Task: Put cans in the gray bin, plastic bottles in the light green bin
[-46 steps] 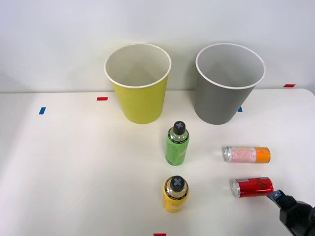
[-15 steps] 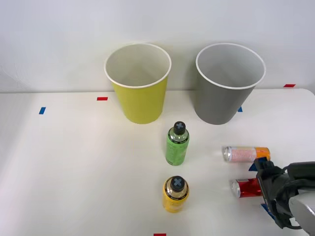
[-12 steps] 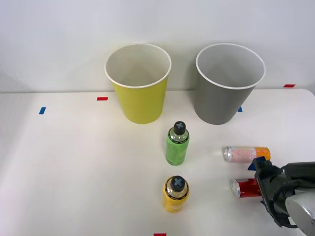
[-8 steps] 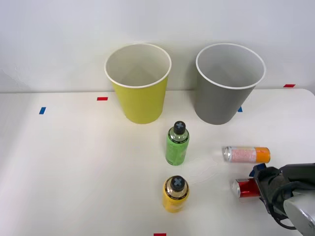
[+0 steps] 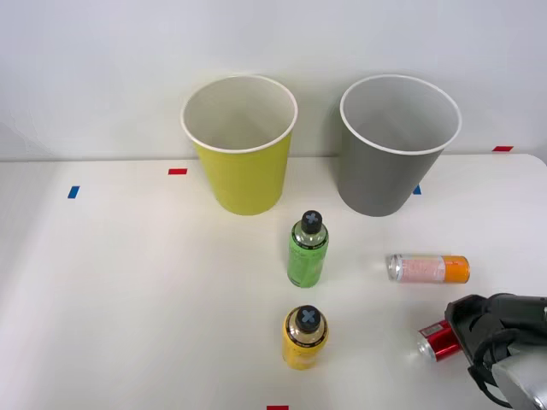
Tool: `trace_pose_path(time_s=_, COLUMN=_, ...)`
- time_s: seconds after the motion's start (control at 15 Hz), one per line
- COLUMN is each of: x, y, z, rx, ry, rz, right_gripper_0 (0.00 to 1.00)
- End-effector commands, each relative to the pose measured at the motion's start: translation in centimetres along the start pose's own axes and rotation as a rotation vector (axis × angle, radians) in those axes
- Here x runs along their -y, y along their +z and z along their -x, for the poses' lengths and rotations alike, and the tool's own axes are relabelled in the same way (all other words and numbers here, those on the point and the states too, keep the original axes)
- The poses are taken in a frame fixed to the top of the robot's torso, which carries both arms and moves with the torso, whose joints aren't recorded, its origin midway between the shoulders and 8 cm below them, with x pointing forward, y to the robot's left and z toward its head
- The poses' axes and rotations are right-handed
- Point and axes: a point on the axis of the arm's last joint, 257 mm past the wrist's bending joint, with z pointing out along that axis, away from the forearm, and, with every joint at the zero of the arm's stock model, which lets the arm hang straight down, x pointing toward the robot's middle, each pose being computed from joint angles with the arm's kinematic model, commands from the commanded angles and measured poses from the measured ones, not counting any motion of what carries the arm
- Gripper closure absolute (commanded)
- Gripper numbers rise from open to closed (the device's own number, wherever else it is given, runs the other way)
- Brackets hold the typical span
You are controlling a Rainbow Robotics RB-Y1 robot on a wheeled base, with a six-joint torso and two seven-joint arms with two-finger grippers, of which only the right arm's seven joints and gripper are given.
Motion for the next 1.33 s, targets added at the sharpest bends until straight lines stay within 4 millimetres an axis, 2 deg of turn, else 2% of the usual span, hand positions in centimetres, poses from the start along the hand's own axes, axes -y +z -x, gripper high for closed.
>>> trace_pose_path(time_s=0.07, x=1.3, y=-1.8, z=1.1, rx=0.063, ry=-0.167, rz=0.0, right_gripper_0=1.0)
trace_pose_path(time_s=0.33, x=1.9, y=-5.4, z=3.0, rx=0.188, ry=-0.45, rz=0.012, right_gripper_0=1.0)
trace_pose_path(time_s=0.67, x=-0.5, y=-8.2, z=6.3, rx=0.435, ry=-0.814, rz=0.094, right_gripper_0=1.0)
trace_pose_path(time_s=0.87, x=-3.6, y=-10.3, z=6.3, rx=0.567, ry=-0.946, rz=0.233, right_gripper_0=1.0)
trace_pose_path(time_s=1.13, x=-8.6, y=-13.6, z=5.3, rx=0.669, ry=-0.923, rz=0.482, right_gripper_0=1.0)
trace_pose_path(time_s=1.33, x=-12.6, y=-16.9, z=5.2, rx=0.761, ry=-0.905, rz=0.649, right_gripper_0=1.0)
